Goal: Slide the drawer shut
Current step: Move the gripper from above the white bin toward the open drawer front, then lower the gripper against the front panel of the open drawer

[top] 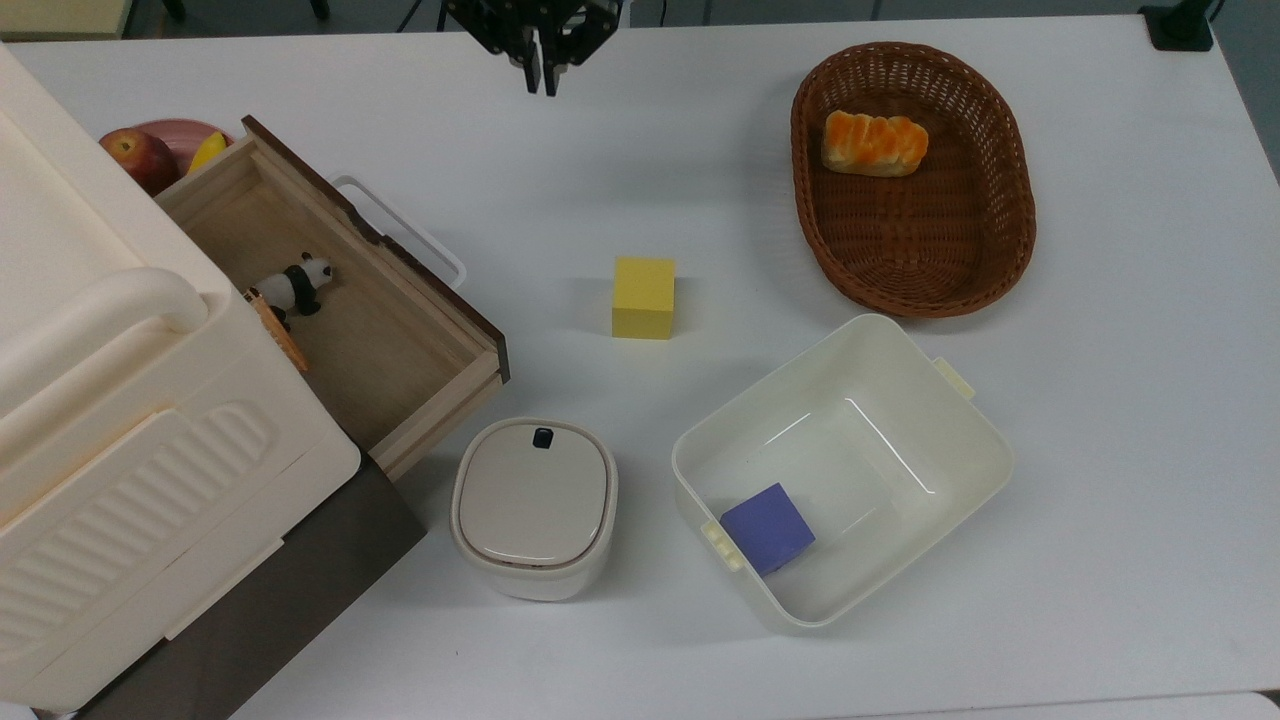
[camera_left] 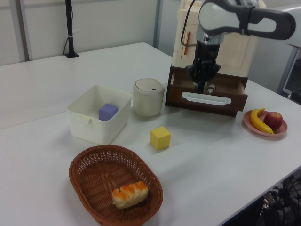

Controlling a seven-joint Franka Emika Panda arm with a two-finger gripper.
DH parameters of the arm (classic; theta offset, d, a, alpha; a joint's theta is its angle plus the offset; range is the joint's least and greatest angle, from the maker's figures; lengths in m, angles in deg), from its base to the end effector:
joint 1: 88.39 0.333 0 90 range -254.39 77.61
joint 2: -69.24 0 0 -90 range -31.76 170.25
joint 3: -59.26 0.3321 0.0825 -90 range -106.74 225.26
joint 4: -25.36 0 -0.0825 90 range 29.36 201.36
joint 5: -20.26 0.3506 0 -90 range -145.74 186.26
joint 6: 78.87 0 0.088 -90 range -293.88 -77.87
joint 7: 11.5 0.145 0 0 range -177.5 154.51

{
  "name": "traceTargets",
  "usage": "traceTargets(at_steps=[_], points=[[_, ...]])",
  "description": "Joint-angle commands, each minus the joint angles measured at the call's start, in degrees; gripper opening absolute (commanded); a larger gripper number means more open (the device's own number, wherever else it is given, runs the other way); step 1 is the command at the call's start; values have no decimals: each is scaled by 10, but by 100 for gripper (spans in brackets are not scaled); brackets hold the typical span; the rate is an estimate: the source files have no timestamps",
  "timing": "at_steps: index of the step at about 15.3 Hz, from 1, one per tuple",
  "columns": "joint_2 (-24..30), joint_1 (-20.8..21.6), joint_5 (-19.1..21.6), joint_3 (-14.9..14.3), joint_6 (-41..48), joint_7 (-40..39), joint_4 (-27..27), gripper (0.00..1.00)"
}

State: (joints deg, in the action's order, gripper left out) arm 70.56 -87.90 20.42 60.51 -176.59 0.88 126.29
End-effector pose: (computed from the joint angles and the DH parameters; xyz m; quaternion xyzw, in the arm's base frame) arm 0.5172 0.0162 0.5419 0.9955 -0.0929 -0.0165 0.0009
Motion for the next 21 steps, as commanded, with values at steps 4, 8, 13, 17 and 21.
traceTargets(at_steps=[4,8,13,17,21], points=[[-48,0,17,-70,-62,157,37,0],[-78,-8,16,-95,-137,203,46,0],[-87,-7,14,-95,-146,203,46,0],[-90,-8,12,-95,-159,202,44,0],[-101,-8,10,-95,-178,199,34,0]])
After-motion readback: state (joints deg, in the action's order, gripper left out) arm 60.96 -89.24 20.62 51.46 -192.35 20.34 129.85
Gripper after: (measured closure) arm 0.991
